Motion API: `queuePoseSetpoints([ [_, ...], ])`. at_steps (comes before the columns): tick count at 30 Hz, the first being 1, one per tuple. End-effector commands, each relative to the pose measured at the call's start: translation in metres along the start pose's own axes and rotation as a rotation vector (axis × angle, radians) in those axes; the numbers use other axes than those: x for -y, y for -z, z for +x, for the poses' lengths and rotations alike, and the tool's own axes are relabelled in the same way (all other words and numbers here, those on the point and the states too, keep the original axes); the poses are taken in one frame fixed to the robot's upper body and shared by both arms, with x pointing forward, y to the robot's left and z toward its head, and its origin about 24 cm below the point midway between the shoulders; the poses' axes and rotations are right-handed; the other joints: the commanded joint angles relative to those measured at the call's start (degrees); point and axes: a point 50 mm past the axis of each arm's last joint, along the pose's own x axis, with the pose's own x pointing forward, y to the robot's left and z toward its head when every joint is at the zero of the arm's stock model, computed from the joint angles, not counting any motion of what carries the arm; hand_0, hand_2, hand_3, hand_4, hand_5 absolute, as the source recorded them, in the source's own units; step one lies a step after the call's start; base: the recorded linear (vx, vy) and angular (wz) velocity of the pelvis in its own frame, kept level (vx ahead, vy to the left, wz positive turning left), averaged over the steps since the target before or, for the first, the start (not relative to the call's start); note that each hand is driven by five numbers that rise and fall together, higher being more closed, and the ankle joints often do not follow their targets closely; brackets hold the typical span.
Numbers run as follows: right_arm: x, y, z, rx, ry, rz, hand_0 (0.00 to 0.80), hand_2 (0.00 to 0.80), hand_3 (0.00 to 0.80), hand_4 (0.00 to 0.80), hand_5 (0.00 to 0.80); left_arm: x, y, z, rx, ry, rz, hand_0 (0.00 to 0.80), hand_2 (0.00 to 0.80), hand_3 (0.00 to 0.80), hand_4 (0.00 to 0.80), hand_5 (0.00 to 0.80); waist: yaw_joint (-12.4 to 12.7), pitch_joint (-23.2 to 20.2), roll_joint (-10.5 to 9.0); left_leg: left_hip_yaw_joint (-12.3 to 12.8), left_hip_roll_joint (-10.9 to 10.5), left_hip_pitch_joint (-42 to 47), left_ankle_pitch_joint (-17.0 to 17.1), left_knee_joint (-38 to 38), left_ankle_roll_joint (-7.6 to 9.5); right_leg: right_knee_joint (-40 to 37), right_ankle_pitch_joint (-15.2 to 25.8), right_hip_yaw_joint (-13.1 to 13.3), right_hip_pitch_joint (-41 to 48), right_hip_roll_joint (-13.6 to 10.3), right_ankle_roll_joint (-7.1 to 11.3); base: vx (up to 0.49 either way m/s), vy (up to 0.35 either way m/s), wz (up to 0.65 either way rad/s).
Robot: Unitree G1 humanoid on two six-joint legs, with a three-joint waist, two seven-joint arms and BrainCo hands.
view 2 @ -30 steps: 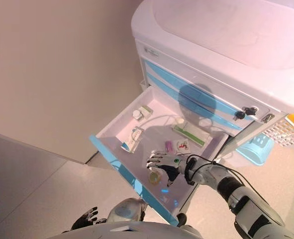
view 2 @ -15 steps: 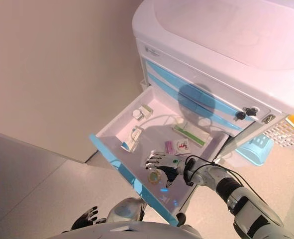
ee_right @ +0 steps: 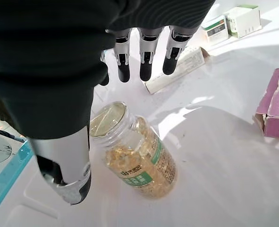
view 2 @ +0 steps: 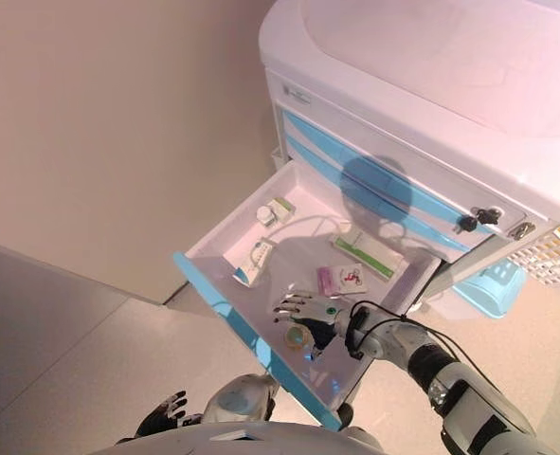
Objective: Open the drawer and pick up the medicine
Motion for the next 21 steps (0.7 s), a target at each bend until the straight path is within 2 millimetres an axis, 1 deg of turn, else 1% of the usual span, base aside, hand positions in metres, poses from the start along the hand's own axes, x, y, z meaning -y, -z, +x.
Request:
queuePoseSetpoints([
  [1, 0.0102, -0.0257, 0.0139, 0.117, 0.1, 0.017, 0.0, 0.0, 0.0, 0.0, 0.0, 0.0029, 0.0005, 0.001, -0.013, 0.034, 0.075, 0.0, 0.0, 0.0, 0.0, 0.0, 0.72, 0.17, -1.18, 1.11, -3.03, 0.0, -3.45, -1.3, 0.87, 4.54, -0.56, 3.83, -3.19, -3.09, 0.35, 0.0, 0.0, 0.0],
  [5, 0.0112, -0.0235, 0.0144, 0.101, 0.098, 0.016, 0.0, 0.0, 0.0, 0.0, 0.0, 0.005, -0.0009, 0.0019, -0.007, 0.036, 0.081, 0.0, 0.0, 0.0, 0.0, 0.0, 0.97, 0.41, -1.19, 0.81, -3.07, -0.16, -3.38, -1.26, 0.91, 4.67, -0.56, 3.75, -3.36, -3.1, 0.37, 0.0, 0.0, 0.0],
  [8, 0.0104, -0.0198, 0.0136, 0.082, 0.085, 0.014, 0.0, 0.0, 0.0, 0.0, 0.0, 0.0071, -0.0028, 0.0027, 0.0, 0.048, 0.083, 0.0, 0.0, 0.0, 0.0, 0.0, 1.09, 0.71, -0.72, 0.43, -3.26, -0.34, -3.19, -1.32, 0.9, 4.65, -0.46, 3.58, -3.51, -3.22, 0.4, 0.0, 0.0, 0.0],
  [10, 0.008, -0.0196, 0.0132, 0.079, 0.071, 0.01, 0.533, 0.533, 0.533, 0.533, 0.533, 0.0079, -0.0037, 0.0032, 0.001, 0.052, 0.078, 0.0, 0.0, 0.0, 0.0, 0.0, 1.03, 0.74, -0.46, 0.35, -3.38, -0.39, -3.14, -1.34, 0.97, 4.66, -0.45, 3.58, -3.6, -3.32, 0.43, -0.01, 0.016, 0.01],
  [11, 0.0069, -0.0195, 0.0131, 0.076, 0.068, 0.012, 0.762, 0.762, 0.762, 0.762, 0.762, 0.0082, -0.004, 0.0034, 0.001, 0.054, 0.078, 0.0, 0.0, 0.0, 0.0, 0.0, 1.06, 0.75, -0.4, 0.33, -3.41, -0.41, -3.15, -1.32, 1.0, 4.7, -0.47, 3.55, -3.61, -3.37, 0.45, 0.0, 0.0, 0.0],
  [12, 0.0063, -0.0195, 0.0132, 0.075, 0.068, 0.012, 0.8, 0.8, 0.8, 0.8, 0.8, 0.0083, -0.0041, 0.0035, 0.0, 0.055, 0.078, 0.0, 0.0, 0.0, 0.0, 0.0, 1.07, 0.75, -0.4, 0.32, -3.42, -0.42, -3.15, -1.3, 1.01, 4.71, -0.47, 3.54, -3.62, -3.39, 0.46, 0.0, 0.0, 0.0],
  [15, 0.0032, -0.0205, 0.014, 0.074, 0.064, 0.012, 0.8, 0.8, 0.8, 0.8, 0.8, 0.0082, -0.0037, 0.0034, -0.002, 0.058, 0.081, 0.0, 0.0, 0.0, 0.0, 0.0, 1.13, 0.78, -0.41, 0.31, -3.53, -0.49, -3.12, -1.22, 1.05, 4.7, -0.44, 3.55, -3.58, -3.45, 0.48, 0.0, 0.0, 0.0],
  [21, 0.004, -0.0201, 0.0144, 0.074, 0.056, 0.014, 0.8, 0.8, 0.8, 0.8, 0.8, 0.0082, -0.0057, 0.004, 0.008, 0.062, 0.075, 0.0, 0.0, 0.0, 0.0, 0.0, 1.02, 1.03, -0.39, 0.51, -3.47, -0.54, -3.11, -1.27, 1.06, 4.6, -0.33, 3.7, -3.66, -3.43, 0.57, 0.0, 0.0, 0.0],
])
